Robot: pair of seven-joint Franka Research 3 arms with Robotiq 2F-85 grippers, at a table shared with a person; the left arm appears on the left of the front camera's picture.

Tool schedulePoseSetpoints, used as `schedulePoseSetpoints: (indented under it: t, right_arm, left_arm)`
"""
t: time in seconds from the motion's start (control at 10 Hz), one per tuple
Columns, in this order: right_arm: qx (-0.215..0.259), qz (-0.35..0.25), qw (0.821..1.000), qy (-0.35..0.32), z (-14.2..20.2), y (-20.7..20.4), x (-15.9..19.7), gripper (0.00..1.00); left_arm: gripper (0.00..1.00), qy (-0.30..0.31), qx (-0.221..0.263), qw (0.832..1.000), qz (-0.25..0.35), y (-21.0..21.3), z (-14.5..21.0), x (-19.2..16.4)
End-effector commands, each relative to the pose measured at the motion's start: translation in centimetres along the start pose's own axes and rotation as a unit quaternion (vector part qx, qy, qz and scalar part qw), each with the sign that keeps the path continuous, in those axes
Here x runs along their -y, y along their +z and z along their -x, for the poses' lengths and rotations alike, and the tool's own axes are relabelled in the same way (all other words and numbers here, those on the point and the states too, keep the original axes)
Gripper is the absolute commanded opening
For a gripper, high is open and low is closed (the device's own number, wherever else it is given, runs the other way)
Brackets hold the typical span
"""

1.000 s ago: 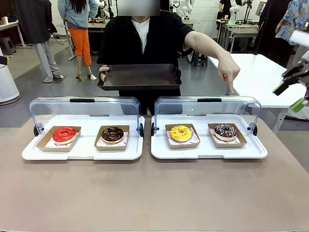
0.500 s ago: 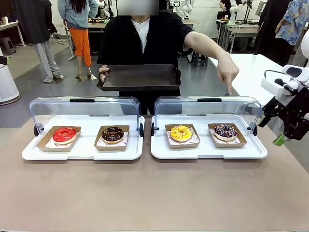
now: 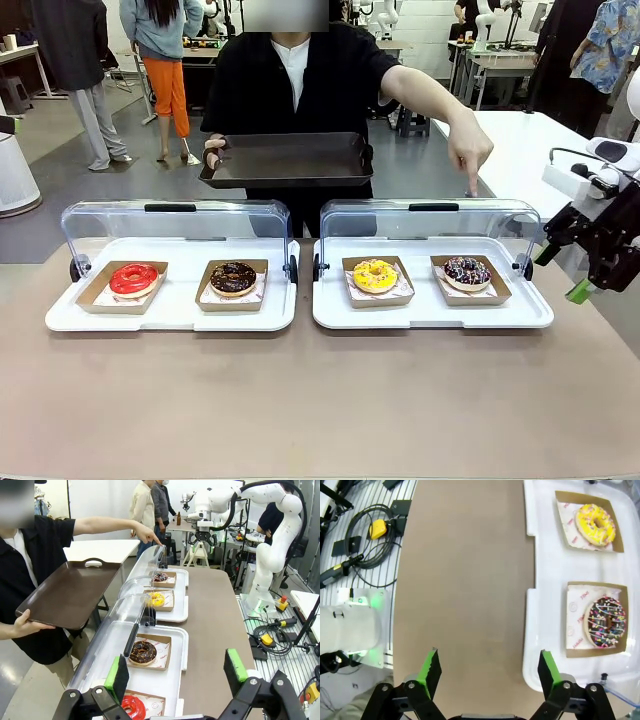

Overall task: Provide the desired donut to the person.
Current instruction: Pick up and lift the Paper togo box containing the Donut pointed at by the person.

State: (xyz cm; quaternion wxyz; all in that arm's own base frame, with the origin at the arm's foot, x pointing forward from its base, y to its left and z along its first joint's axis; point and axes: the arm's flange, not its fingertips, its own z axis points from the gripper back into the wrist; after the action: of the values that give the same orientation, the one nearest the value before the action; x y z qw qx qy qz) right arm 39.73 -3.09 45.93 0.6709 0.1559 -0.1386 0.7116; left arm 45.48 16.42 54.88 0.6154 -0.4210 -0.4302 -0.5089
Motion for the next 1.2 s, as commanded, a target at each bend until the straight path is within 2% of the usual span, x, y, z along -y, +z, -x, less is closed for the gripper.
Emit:
schedulePoseSetpoints:
  t: [0.0,0.1,0.3,0.8,1.1]
  right_arm:
    - [-0.012,0.004,1.000,0.003,-0.2,-0.2,0.1,1.00]
    - [0.000,0.000,1.000,0.000,0.0,0.0,0.0,1.00]
    - [-0.059,-0.005,0.998,-0.028,-1.6,-1.8,0.8,1.00]
    - [-0.147,0.031,0.986,-0.076,-2.6,-7.6,4.5,1.00]
    - [-0.140,0.024,0.989,-0.052,-1.5,-9.6,7.6,1.00]
  left_arm:
    - [1.00,-0.001,0.005,1.000,0.002,0.2,-0.1,0.1]
    - [1.00,-0.001,0.005,1.000,0.002,0.2,-0.1,0.1]
    - [1.00,-0.001,0.005,1.000,0.002,0.2,-0.1,0.1]
    - [1.00,-0.001,0.005,1.000,0.002,0.2,-0.1,0.1]
    - [1.00,-0.001,0.005,1.000,0.002,0.2,-0.1,0.1]
